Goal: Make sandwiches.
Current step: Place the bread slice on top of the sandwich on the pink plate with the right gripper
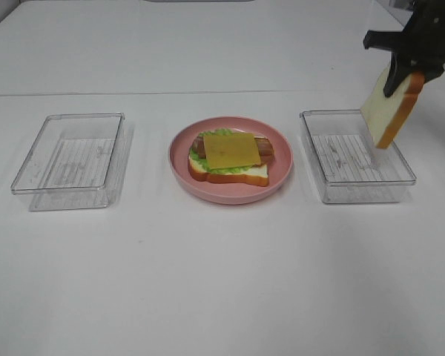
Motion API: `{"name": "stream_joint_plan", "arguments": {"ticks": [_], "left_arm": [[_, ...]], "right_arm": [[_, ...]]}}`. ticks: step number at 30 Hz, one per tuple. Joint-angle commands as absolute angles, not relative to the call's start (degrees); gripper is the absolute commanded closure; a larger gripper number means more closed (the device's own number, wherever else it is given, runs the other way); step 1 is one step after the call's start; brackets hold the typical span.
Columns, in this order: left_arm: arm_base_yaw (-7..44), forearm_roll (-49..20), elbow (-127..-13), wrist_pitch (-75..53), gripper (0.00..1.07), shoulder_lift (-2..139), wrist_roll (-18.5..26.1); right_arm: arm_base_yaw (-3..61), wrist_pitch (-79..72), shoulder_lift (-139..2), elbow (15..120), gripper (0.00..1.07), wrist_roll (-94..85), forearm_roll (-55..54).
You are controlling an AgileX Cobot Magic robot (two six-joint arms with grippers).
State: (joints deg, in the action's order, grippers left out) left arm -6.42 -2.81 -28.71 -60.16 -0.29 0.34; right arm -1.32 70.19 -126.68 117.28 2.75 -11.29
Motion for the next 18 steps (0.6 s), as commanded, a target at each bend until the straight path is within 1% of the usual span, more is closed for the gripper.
{"name": "stream_joint_plan", "arguments": {"ticks": [1, 2, 3, 5, 6, 9, 10, 11, 12, 13, 14, 15, 17, 18], "left_arm": [[-6.65, -3.27, -28.59, -59.24, 0.07, -1.2, 0.0], [-6.65, -3.27, -28.59, -59.24, 0.07, -1.2, 0.0], [-6.65, -3.27, -28.59, -59.24, 0.07, -1.2, 0.0], [-6.65, -3.27, -28.59, -59.24, 0.07, -1.2, 0.0], [-6.65, -3.27, -28.59, -59.24, 0.07, -1.2, 0.0], [-6.65, -3.27, -28.59, -59.24, 0.07, -1.2, 0.0], [-6.65, -3.27, -28.59, -59.24, 0.07, -1.2, 0.0], [-6.65, -3.27, -28.59, -59.24, 0.07, -1.2, 0.0], [-6.65, -3.27, -28.59, -59.24, 0.07, -1.2, 0.0], [-6.65, -3.27, -28.59, -59.24, 0.07, -1.2, 0.0], [-6.65, -3.27, -28.59, -59.24, 0.07, -1.2, 0.0], [-6.65, -3.27, -28.59, -59.24, 0.07, -1.2, 0.0], [-6.65, -3.27, -28.59, -59.24, 0.07, -1.2, 0.0], [-6.65, -3.27, -28.59, -59.24, 0.07, -1.2, 0.0]], "right_arm": [[-1.55, 73.4, -119.81, 117.34, 1.07, 3.44, -15.07], [-1.55, 73.4, -119.81, 117.34, 1.07, 3.44, -15.07], [-1.55, 73.4, -115.57, 116.54, 1.07, 3.21, -17.3], [-1.55, 73.34, -113.85, 115.97, 1.07, 2.92, -18.39], [-1.55, 73.11, -109.95, 113.79, 1.07, 1.66, -20.97], [-1.55, 70.93, -106.91, 110.07, 1.07, -0.86, -25.44], [-1.55, 67.9, -105.02, 105.54, 1.07, -4.7, -31.57], [-1.55, 67.9, -105.02, 105.54, 1.07, -4.7, -31.57], [-1.55, 64.63, -104.39, 100.38, 1.07, -9.57, -40.51], [-1.55, 63.14, -104.39, 97.57, 1.07, -12.15, -45.15], [-1.55, 63.14, -104.39, 97.57, 1.07, -12.15, -45.15], [-1.55, 60.1, -105.02, 92.48, 1.07, -16.04, -51.74], [-1.55, 58.61, -105.42, 90.87, 1.07, -17.25, -53.74], [-1.55, 54.95, -106.4, 88.01, 1.07, -18.56, -56.15]]}}
